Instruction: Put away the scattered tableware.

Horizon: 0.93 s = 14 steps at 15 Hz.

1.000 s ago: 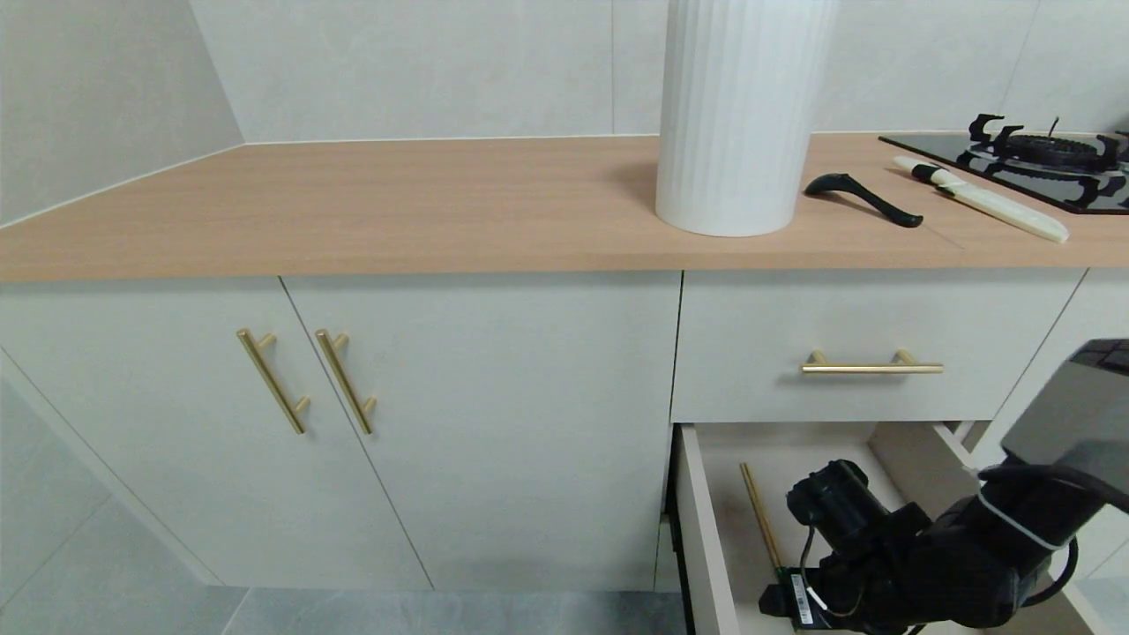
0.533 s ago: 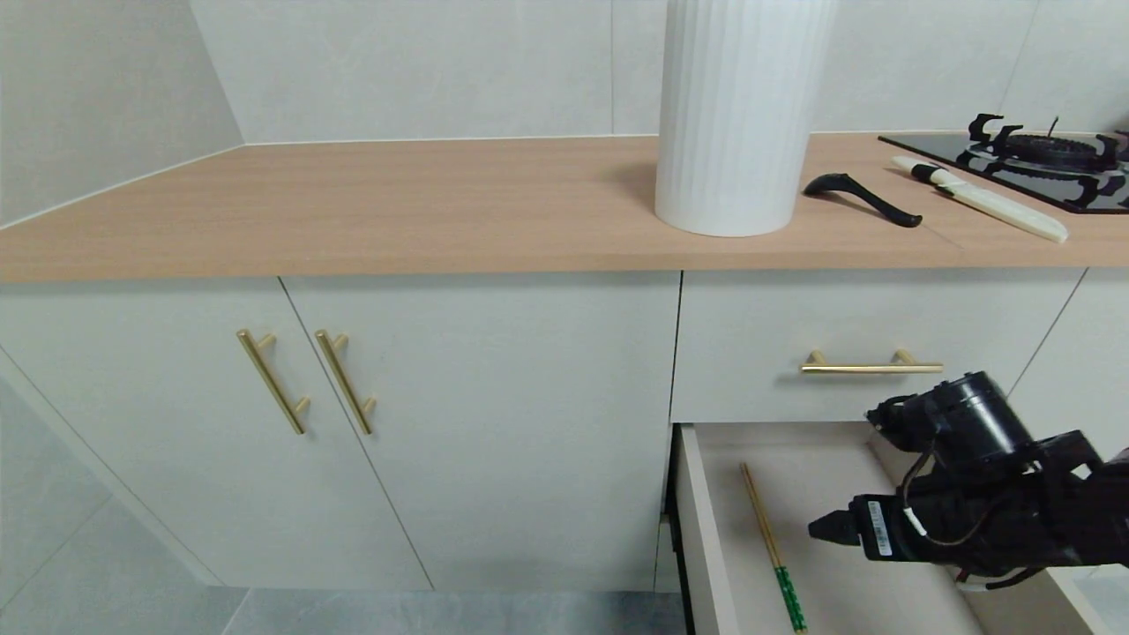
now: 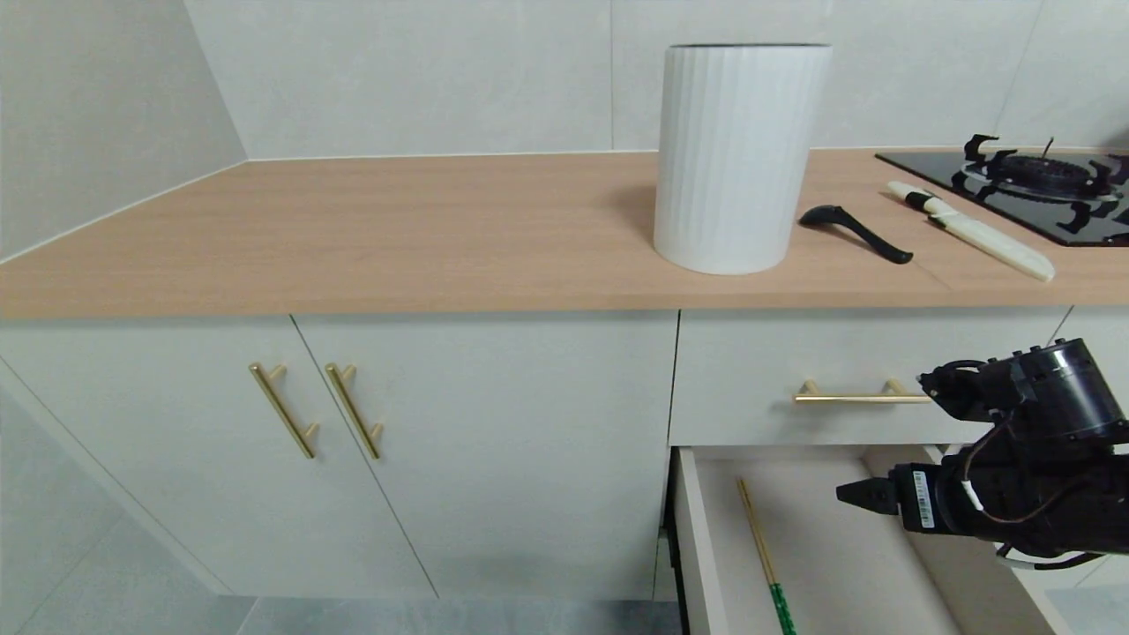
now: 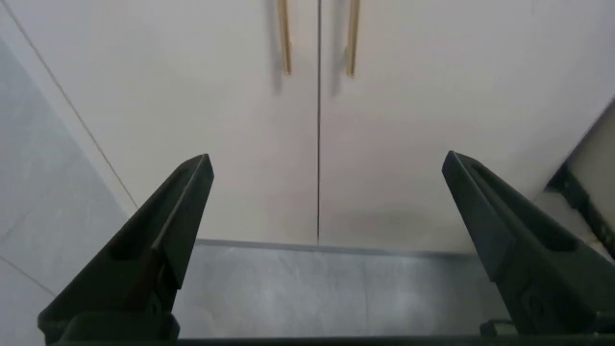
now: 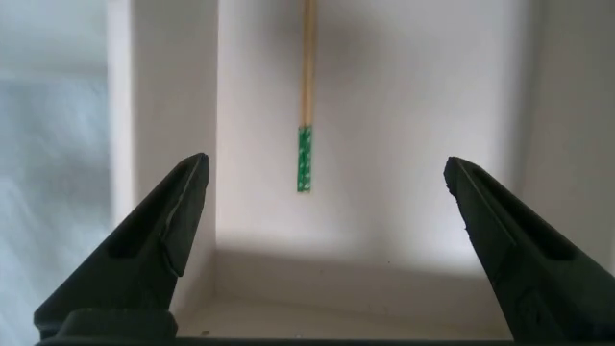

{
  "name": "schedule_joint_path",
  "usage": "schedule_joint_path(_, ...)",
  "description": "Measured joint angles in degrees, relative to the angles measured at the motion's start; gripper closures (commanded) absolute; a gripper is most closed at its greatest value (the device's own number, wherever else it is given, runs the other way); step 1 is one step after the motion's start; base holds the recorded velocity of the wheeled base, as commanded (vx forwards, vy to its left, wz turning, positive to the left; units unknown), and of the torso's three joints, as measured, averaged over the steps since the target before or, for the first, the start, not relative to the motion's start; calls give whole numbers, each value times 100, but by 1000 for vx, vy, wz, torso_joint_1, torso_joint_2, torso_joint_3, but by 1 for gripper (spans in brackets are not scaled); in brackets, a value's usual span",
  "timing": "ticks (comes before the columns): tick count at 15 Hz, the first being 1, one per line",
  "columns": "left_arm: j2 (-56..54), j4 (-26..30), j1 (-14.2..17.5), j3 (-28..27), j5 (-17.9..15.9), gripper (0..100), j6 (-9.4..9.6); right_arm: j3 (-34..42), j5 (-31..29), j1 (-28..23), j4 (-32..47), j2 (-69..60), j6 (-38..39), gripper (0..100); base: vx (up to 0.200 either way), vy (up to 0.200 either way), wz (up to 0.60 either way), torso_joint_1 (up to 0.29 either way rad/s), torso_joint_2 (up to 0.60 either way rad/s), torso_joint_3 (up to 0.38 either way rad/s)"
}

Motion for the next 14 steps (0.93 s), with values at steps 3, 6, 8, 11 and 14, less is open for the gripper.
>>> schedule_joint_path(3, 0, 6, 1, 5, 0, 0, -1, 1, -10, -4, 2, -40, -9, 0, 0, 0, 0, 159, -484, -305)
schedule_joint_path(6, 0, 11, -5, 5, 4, 0, 0, 4, -16, -1, 0, -55, -7, 0, 0, 0, 0, 173, -463, -292)
schedule_joint_path(8, 0, 9, 0, 5, 2, 0, 0, 4, -27, -6, 2, -57, -7, 0, 0, 0, 0, 188, -469, -288)
schedule_joint_path(11, 0, 9, 1, 2, 2, 0, -1, 1, -27, -4, -2, -57, -5, 0, 0, 0, 0, 198, -486, -300)
schedule_joint_path(14, 0, 6, 0, 5, 4, 0, 0, 1, -35, -4, -6, -57, 0, 0, 0, 0, 0, 216, -504, -290)
